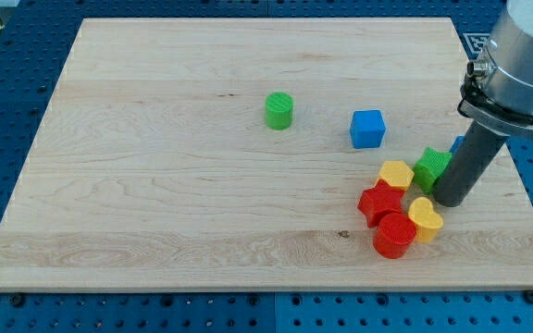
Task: Slide the green star to the right of blue cube
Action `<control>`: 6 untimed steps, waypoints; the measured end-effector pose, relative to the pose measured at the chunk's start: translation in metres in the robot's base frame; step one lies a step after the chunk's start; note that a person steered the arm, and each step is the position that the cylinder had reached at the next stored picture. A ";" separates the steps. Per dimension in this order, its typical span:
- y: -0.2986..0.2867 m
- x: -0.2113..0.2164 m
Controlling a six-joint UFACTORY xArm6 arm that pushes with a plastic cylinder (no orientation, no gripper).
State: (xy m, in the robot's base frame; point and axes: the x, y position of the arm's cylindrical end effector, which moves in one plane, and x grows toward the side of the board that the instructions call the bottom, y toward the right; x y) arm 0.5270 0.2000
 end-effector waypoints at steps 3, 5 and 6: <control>0.000 -0.028; 0.000 -0.057; 0.000 -0.069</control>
State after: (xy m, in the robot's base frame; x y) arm 0.4578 0.2000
